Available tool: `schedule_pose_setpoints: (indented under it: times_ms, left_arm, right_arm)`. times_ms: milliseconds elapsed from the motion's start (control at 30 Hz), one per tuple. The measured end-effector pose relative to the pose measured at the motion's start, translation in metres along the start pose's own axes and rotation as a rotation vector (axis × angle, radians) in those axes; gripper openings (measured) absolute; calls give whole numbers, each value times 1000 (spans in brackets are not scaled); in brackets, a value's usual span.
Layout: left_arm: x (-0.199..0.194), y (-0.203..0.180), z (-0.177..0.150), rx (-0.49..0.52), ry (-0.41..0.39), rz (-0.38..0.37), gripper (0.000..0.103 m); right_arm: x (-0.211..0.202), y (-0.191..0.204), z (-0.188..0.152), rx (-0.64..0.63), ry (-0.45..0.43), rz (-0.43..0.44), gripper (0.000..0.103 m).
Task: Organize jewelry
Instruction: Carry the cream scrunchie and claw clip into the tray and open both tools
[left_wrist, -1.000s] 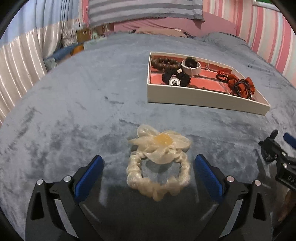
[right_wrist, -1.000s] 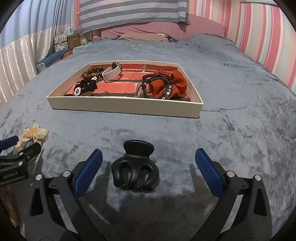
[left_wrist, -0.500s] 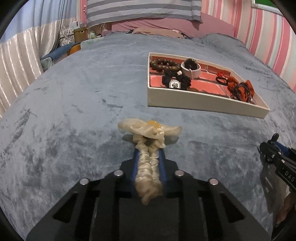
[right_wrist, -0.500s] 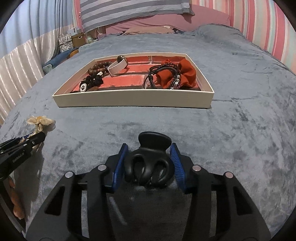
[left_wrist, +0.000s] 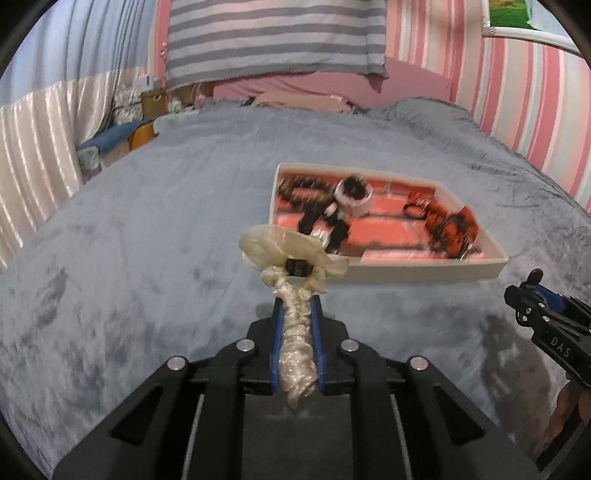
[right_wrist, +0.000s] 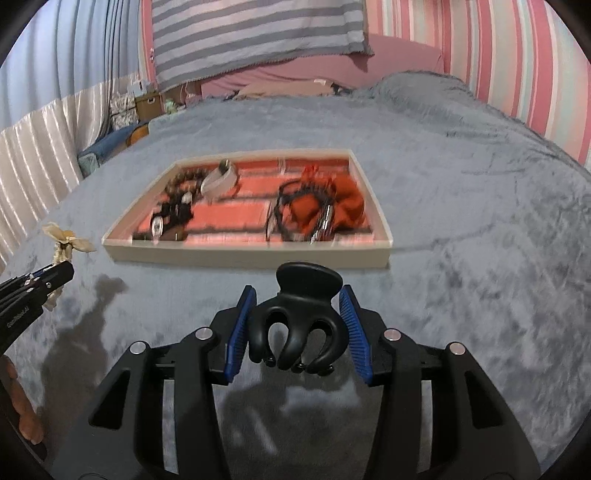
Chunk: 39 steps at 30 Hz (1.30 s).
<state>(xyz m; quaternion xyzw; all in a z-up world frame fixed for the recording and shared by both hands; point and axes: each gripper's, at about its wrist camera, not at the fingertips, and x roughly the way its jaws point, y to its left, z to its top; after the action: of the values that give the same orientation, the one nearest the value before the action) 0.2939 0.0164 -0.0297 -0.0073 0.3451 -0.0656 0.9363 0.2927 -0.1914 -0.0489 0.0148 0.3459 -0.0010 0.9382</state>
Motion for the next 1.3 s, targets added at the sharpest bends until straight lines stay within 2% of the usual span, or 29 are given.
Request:
schedule_pose_setpoints:
  times_ms: [133,300,400,500,667,900,933,1000,1033,1067,1133,1167,1200,1300]
  left_arm:
    - [7,-18,34,13,-41,-35,14]
    - [41,-34,71,0,-44,-63,14]
    - [67,-38,82,1,-35,-78,14]
    - [96,-40,83,18,-19,-67,14]
    - [139,-32,76,5,60,-68,14]
    - [151,-35,66,27,81,-35,18]
    - [154,-35,65,30,89,-31,20]
    - [157,-38,64,37,100,-28,29]
    - [155,-38,63,42,97,-20,39]
    - [152,-39,63,51,83,-8,49]
    - [149,-41,63,65,66,-2,60]
    - [147,-42,63,71,62,2,64]
    - [146,-42,63,76,60,5,65]
    - [140,-43,64,78,49,-9,69]
  right_arm:
    - [4,-6,26,-1,-46,-13,47]
    - [30,-21,60,12,-88,10,47]
    - [51,-26,73,2,-98,5,47]
    - [72,-28,75,-10,-95,1,47]
    - [101,-26,66,-33,-37,-10,47]
    - [112,-24,61,-53,-21,-26,47]
    - [113,-24,61,-53,-17,-27,47]
    - [117,-24,59,-54,4,-27,48]
    - [119,-24,59,-54,10,-28,48]
    - [120,-24,58,-54,15,-26,49]
    - [120,-25,58,-52,20,-17,57]
    - [119,-25,58,-49,18,-17,68]
    - [116,-25,58,-46,8,-15,77]
    - [105,-25,60,-49,-33,-25,91]
